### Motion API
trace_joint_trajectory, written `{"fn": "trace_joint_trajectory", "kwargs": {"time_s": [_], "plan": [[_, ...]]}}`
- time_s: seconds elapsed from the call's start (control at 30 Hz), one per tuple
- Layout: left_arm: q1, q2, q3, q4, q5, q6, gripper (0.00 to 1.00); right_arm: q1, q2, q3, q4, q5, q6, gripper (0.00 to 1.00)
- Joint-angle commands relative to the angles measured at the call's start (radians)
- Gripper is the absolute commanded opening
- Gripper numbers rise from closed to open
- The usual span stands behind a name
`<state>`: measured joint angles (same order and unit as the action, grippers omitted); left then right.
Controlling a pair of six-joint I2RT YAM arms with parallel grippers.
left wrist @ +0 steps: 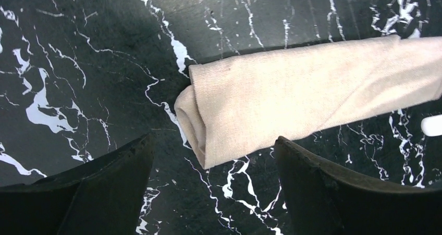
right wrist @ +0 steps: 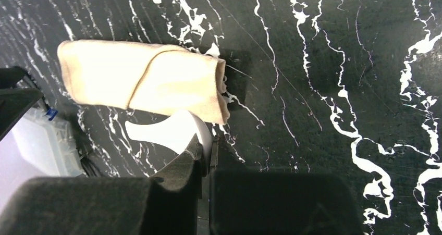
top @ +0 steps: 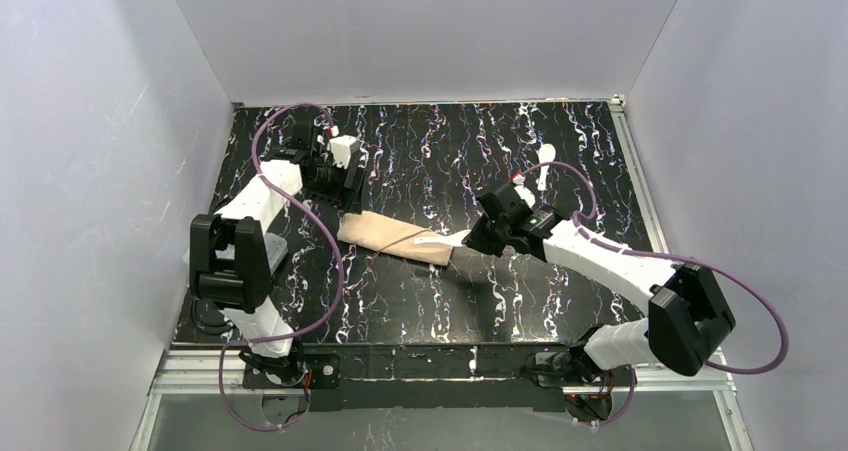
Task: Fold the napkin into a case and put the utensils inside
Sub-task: Insert the spoon into the folded napkin.
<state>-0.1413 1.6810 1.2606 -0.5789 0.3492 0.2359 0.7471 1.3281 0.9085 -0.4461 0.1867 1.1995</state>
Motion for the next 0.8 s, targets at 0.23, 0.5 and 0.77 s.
{"fn": "trace_joint_trajectory", "kwargs": {"time_s": [0.23, 0.5, 0.77], "plan": [[-0.015, 0.099, -0.058, 0.025, -0.058, -0.168, 0.61, 0.045, 0.125, 0.08, -0.034, 0.135, 0.113, 0.01], [-0.015, 0.143, -0.064, 0.039, -0.064, -0.191, 0.51, 0.053, 0.186, 0.098, -0.028, 0.132, 0.125, 0.01], [-0.017, 0.151, -0.083, 0.045, -0.037, -0.187, 0.39, 0.064, 0.253, 0.137, -0.008, 0.122, 0.118, 0.01]]}}
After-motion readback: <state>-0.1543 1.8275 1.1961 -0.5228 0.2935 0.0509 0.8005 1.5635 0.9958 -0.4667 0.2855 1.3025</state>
